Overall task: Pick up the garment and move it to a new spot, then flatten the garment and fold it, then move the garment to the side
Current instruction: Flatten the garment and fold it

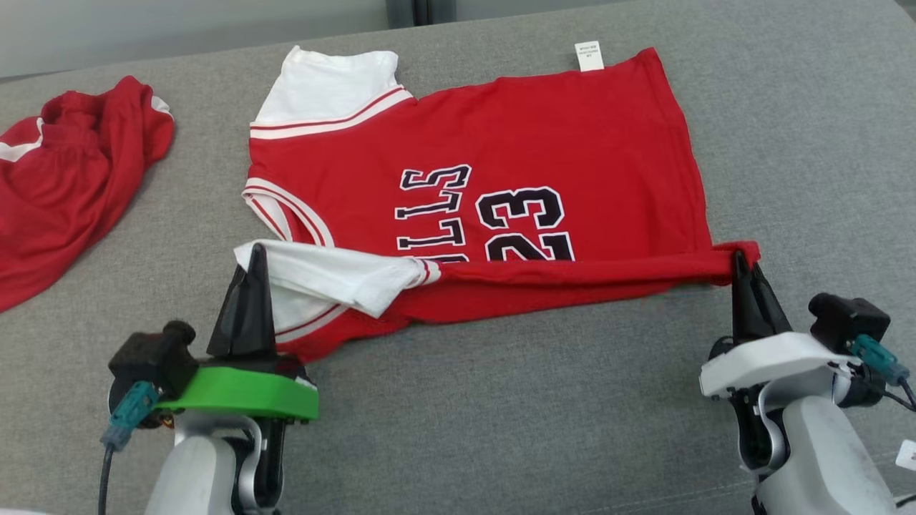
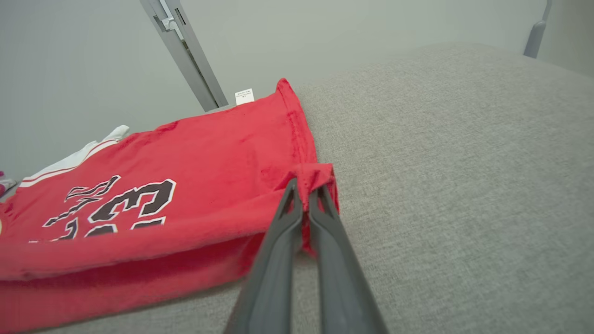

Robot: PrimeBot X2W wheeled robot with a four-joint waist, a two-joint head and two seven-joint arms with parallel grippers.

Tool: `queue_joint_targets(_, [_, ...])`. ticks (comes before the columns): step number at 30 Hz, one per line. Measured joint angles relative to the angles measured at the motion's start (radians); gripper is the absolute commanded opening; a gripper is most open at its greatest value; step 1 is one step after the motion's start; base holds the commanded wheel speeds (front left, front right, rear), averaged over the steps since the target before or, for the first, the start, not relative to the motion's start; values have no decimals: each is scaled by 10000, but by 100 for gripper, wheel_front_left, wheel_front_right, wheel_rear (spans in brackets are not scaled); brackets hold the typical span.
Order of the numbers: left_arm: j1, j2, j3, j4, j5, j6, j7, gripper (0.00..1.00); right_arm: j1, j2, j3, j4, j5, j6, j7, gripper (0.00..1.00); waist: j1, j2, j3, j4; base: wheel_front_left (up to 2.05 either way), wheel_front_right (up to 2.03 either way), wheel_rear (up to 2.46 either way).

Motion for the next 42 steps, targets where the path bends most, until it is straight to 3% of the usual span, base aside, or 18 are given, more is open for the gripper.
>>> queue_joint_targets(13, [-2324, -63, 46, 2650, 272, -40, -462, 0, -1692, -2, 194, 1055, -397, 0, 0, 3, 1, 0, 971, -126, 0, 0, 0])
queue_joint_targets(14, [-2423, -65, 63, 2731, 272, -40, -489, 0, -1740, -2, 201, 1087, -397, 0, 0, 11, 0, 0, 1012, -123, 0, 0, 0])
queue_joint_targets(15, [-2533, -71, 84, 2819, 272, -38, -522, 0, -1805, 0, 207, 1122, -389, 0, 0, 26, 0, 0, 1055, -117, 0, 0, 0])
queue_joint_targets(16, [-2629, -79, 121, 2888, 290, -36, -535, 28, -1874, 4, 194, 1106, -357, 0, 0, 53, 1, 0, 1090, -114, 0, 0, 0])
queue_joint_targets(17, [-2700, -86, 146, 2932, 366, -35, -548, 59, -1926, 2, 138, 1055, -349, 0, 0, 100, 0, 0, 1117, -112, 0, 0, 0])
queue_joint_targets(18, [-2746, -96, 167, 2955, 408, -27, -548, 100, -1965, 10, 61, 997, -349, 0, 0, 100, 0, 0, 1133, -112, 0, 0, 0])
queue_joint_targets(25, [-2633, -242, 395, 2111, 510, -38, -596, 100, -1985, -2, -263, 426, -485, 0, -2, 100, 0, 0, 1001, -59, 0, 0, 0])
queue_joint_targets(33, [-961, -244, 702, 1041, 435, -142, -525, 100, -933, -2, -591, -211, -1139, 0, 0, 100, 0, 0, 529, 40, 0, 0, 0])
queue_joint_targets(42, [601, 111, 441, 957, -314, -73, 2470, 100, 12, 0, -535, -451, -1661, 0, 61, 100, 0, 0, -55, 214, 0, 0, 0])
